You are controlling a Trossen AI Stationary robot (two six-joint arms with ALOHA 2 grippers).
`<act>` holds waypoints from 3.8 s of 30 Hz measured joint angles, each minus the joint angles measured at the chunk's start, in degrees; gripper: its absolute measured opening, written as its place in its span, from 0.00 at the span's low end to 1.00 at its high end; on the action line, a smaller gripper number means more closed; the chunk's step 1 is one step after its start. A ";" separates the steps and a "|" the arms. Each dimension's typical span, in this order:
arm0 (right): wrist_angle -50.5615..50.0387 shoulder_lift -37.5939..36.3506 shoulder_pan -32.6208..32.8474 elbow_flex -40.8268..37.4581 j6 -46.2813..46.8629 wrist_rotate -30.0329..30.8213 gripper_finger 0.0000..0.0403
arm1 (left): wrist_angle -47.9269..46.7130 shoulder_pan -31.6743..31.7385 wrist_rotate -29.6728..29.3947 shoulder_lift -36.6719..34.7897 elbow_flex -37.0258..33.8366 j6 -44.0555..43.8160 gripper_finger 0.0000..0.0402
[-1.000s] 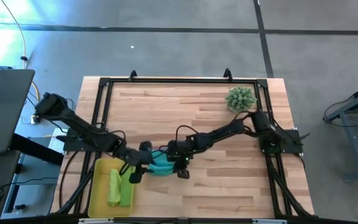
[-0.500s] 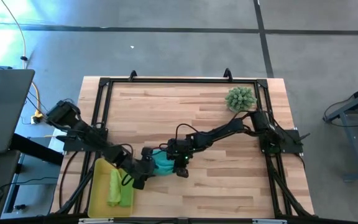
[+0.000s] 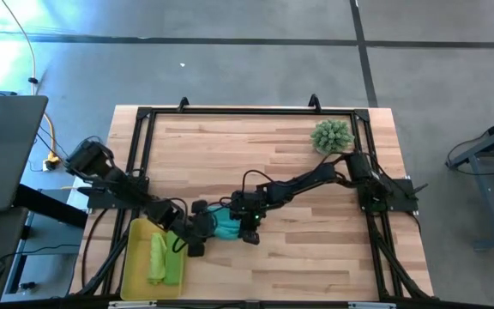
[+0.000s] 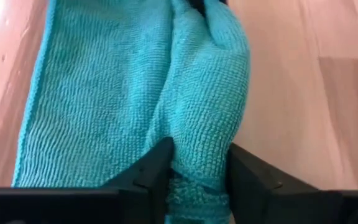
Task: Roll microfiber towels into tight, uniform cylinder then place into a basket
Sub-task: Roll the blue microfiber towel
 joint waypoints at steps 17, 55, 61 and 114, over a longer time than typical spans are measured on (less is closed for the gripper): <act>-6.61 -4.81 0.00 0.09 -12.46 10.21 0.00 | 19.01 3.73 16.53 -2.05 -8.37 -3.74 0.03; 10.29 -8.41 12.97 -7.27 -28.38 36.00 0.31 | 21.68 9.53 25.90 -2.33 -12.76 -21.56 0.03; 10.43 -8.37 13.08 -8.14 -23.45 34.52 0.31 | 21.68 9.53 25.72 -2.33 -12.76 -21.46 0.03; 15.79 -2.50 9.05 -7.99 -30.88 35.98 0.48 | 20.71 9.71 27.65 -2.05 -11.06 -21.17 0.04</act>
